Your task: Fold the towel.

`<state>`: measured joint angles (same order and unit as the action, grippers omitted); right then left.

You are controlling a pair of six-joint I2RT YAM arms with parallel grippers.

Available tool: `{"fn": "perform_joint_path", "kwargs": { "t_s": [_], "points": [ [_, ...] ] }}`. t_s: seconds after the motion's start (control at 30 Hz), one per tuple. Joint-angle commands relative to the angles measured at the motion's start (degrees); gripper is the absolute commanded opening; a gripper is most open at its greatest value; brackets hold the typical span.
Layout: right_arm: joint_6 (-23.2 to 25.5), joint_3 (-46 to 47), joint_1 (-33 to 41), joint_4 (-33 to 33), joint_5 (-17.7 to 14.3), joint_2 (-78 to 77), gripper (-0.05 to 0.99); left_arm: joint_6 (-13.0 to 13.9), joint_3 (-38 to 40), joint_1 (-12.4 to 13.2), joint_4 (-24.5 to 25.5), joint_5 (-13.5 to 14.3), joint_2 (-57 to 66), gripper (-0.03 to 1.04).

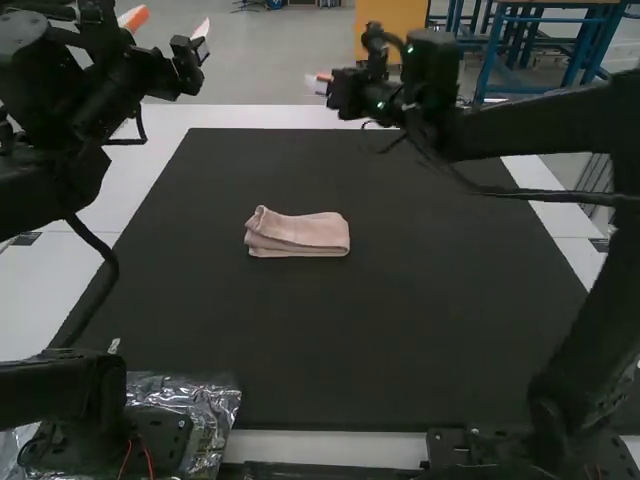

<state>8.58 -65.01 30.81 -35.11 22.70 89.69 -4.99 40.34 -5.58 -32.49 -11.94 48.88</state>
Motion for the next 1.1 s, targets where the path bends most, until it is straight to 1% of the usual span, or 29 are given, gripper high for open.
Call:
{"fn": "perform_joint_path", "kwargs": {
  "t_s": [0.0, 0.07, 0.1, 0.13, 0.2, 0.23, 0.27, 0.3, 0.4, 0.53, 0.6, 0.63, 0.7, 0.73, 0.77, 0.8, 0.83, 0.87, 0.93, 0.97, 1.0, 1.03, 1.07],
  "points": [
    [0.0, 5.1, -2.4, 0.1, -7.2, -12.2, 0.69, -0.7, -1.9, 0.7, 1.1, 1.2, -6.7, 0.97],
    [0.1, 8.7, -5.5, 0.1, -7.8, -20.1, 0.85, -1.3, -3.7, 0.5, 1.5, 1.6, -12.1, 0.97],
    [0.2, 10.6, -7.5, 0.0, -9.2, -24.1, 0.90, -1.3, -4.5, 0.5, 1.8, 2.1, -14.6, 0.97],
    [0.1, 12.5, -9.6, 0.1, -10.2, -28.1, 0.90, -1.2, -5.1, 0.5, 2.4, 2.9, -17.2, 0.97],
    [0.1, 15.7, -13.1, 0.6, -10.3, -36.3, 0.90, -1.2, -6.0, 0.7, 4.5, 4.4, -21.9, 0.97],
    [0.0, 17.0, -14.4, 1.4, -10.5, -40.5, 0.90, -1.0, -6.4, 0.7, 5.9, 4.4, -24.2, 0.97],
    [0.0, 18.3, -15.9, 2.6, -10.6, -44.8, 0.90, 0.0, -6.9, 0.8, 7.1, 4.4, -26.6, 0.97],
    [0.0, 19.4, -17.1, 4.3, -10.6, -49.0, 0.90, 0.3, -7.6, 0.8, 8.1, 4.5, -29.3, 0.97],
    [0.0, 22.6, -20.4, 9.3, -10.8, -60.6, 0.90, 0.4, -9.8, 0.8, 9.4, 4.6, -37.1, 0.97],
    [0.3, 25.6, -23.7, 15.3, -10.9, -75.7, 0.90, 0.3, -12.2, 0.8, 12.5, 4.6, -45.9, 0.97],
    [0.5, 26.3, -25.1, 18.2, -11.2, -82.7, 0.90, 0.3, -12.8, 0.8, 12.9, 4.7, -49.2, 0.97],
    [0.6, 26.3, -25.8, 19.8, -11.3, -85.8, 0.90, 0.0, -12.6, 0.8, 12.7, 4.7, -48.9, 0.97],
    [0.8, 26.1, -27.0, 22.6, -11.5, -90.7, 0.90, -0.9, -10.5, 0.5, 14.8, 4.7, -49.0, 0.97],
    [0.8, 24.7, -27.7, 25.6, -11.4, -89.8, 0.90, -0.6, -9.5, 0.5, 15.9, 4.7, -49.0, 0.97],
    [0.2, 22.7, -28.1, 31.1, -11.5, -89.1, 0.90, 0.1, -8.8, 0.5, 16.1, 4.7, -49.0, 0.97],
    [-0.2, 21.5, -28.2, 34.8, -12.3, -89.5, 0.90, 0.3, -8.5, 0.7, 16.2, 4.8, -49.0, 0.97],
    [-2.7, 21.4, -28.3, 34.8, -13.8, -89.7, 0.90, 1.4, -9.0, 0.9, 16.2, 4.8, -49.0, 0.97],
    [-5.9, 22.4, -28.5, 33.0, -14.9, -89.6, 0.90, 3.1, -9.8, 0.9, 16.3, 4.7, -49.0, 0.97],
    [-10.2, 27.5, -28.6, 26.1, -16.2, -89.5, 0.91, 6.6, -12.8, 1.0, 15.8, 4.6, -49.0, 0.97],
    [-10.6, 30.8, -28.6, 22.6, -19.9, -89.6, 0.91, 7.7, -14.8, 0.9, 13.7, 4.6, -48.9, 0.97],
    [-10.6, 34.5, -28.5, 18.9, -24.6, -89.5, 0.91, 7.9, -17.1, 0.9, 11.2, 4.7, -48.9, 0.97],
    [-10.4, 38.6, -28.5, 14.2, -25.2, -89.5, 0.91, 8.0, -19.5, 1.0, 9.3, 4.8, -48.9, 0.97],
    [-11.2, 42.6, -28.4, 9.7, -22.3, -89.5, 0.91, 8.1, -22.1, 1.0, 7.4, 4.9, -49.0, 0.97]
  ]
}}
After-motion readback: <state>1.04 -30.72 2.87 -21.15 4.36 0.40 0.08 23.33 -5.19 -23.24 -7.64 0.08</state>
